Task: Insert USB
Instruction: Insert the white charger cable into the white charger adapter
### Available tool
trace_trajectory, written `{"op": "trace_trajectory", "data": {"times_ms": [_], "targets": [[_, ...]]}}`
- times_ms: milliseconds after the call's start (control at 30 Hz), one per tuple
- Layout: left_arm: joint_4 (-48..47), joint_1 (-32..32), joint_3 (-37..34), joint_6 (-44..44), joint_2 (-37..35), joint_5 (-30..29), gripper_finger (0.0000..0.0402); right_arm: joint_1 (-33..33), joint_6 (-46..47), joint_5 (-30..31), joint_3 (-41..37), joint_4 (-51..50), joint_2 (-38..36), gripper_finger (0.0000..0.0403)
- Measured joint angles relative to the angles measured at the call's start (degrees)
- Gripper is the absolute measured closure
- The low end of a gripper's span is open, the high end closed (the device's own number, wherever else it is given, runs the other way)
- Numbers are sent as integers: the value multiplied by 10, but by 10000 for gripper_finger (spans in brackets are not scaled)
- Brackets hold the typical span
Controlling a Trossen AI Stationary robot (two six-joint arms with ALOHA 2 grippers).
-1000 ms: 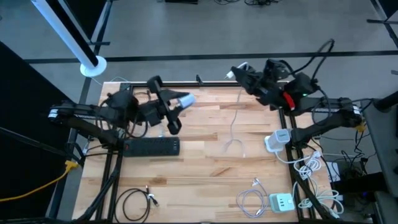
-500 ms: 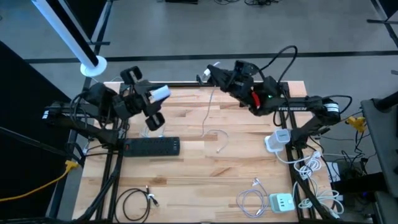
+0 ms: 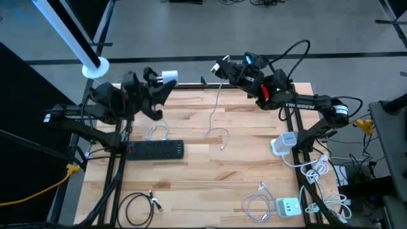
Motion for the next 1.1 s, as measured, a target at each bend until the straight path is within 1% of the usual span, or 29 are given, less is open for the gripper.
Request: {"op": "trace_trajectory", "data": {"times_ms": [133,200,233,400,633,800,867,933,1033,1100], "targets": [[-2,16,0,-168,2,0,286,-12,5,-25,0,5,-2,402],[-3,20,0,-225,6,-1,286,-15,5,-27,0,9,-2,402],[-3,22,0,-240,9,0,286,-16,5,-30,0,14,-2,402],[-3,28,-1,-254,17,1,286,-24,25,-53,0,33,-3,402],[-3,33,-1,-248,21,1,286,-25,31,-62,0,33,-4,402],[-3,33,-1,-233,21,1,286,-25,36,-68,0,33,-5,402],[-3,33,-1,-202,21,1,286,-25,36,-68,0,32,-6,402],[-2,33,-1,-135,21,8,286,-24,36,-68,0,32,-6,402],[3,33,-1,-3,21,46,286,-22,36,-64,0,17,-7,402],[4,33,-1,96,21,69,286,-16,34,-44,0,-17,-7,402]]}}
